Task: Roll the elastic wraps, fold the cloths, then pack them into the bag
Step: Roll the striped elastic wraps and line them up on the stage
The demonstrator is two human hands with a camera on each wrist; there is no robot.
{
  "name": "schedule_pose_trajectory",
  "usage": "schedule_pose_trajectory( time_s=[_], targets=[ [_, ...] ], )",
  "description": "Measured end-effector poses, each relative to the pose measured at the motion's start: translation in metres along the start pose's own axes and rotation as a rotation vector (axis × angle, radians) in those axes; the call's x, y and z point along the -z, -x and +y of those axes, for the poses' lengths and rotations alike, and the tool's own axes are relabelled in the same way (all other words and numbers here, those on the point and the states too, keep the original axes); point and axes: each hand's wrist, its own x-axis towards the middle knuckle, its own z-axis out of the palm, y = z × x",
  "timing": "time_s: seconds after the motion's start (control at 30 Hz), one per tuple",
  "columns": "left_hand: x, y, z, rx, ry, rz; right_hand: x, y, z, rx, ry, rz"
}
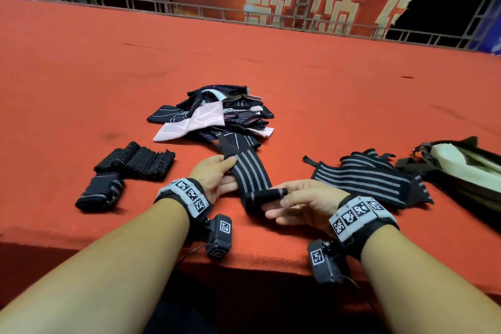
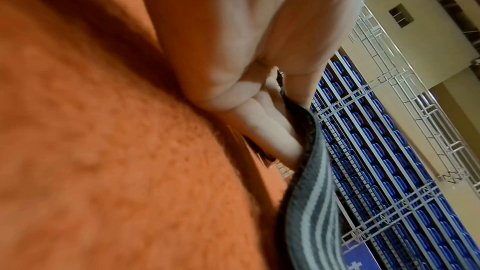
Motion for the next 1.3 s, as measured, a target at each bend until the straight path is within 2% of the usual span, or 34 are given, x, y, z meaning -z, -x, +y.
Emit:
schedule_pose_trajectory(
  time_s=[0.13,0.27,0.4,0.53,0.67,0.77,0.83,1.0,1.3],
  targets=[
    [-0.003,0.008,0.001,-0.004,0.039,-0.066,0.001,0.002,-0.002,0.046,0.099,0.098],
    [-0.004,0.014,0.001,0.040,0.000,-0.059,0.007,0.000,-0.003,0.043,0.149,0.087],
    [-0.008,0.020,0.003,0.021,-0.090,-0.135,0.006,-0.008,-0.001,0.120,0.258,0.139],
    [-0.023,0.027,0.004,0.026,-0.153,-0.251,0.003,-0.005,-0.006,0.163,0.233,0.157],
    [-0.035,0.027,-0.007,0.053,-0.155,-0.312,0.007,-0.008,-0.004,0.234,0.173,0.273],
    [-0.037,0.025,-0.017,0.088,-0.119,-0.323,0.016,-0.013,0.004,0.213,0.331,0.388],
    [-0.035,0.021,-0.021,0.099,-0.083,-0.325,0.020,-0.017,0.007,0.198,0.388,0.414],
    [-0.032,0.015,-0.026,0.118,-0.026,-0.286,0.024,-0.031,0.011,0.184,0.360,0.437],
    [-0.029,0.010,-0.027,0.154,-0.012,-0.310,0.027,-0.041,0.016,0.150,0.344,0.434]
  ],
)
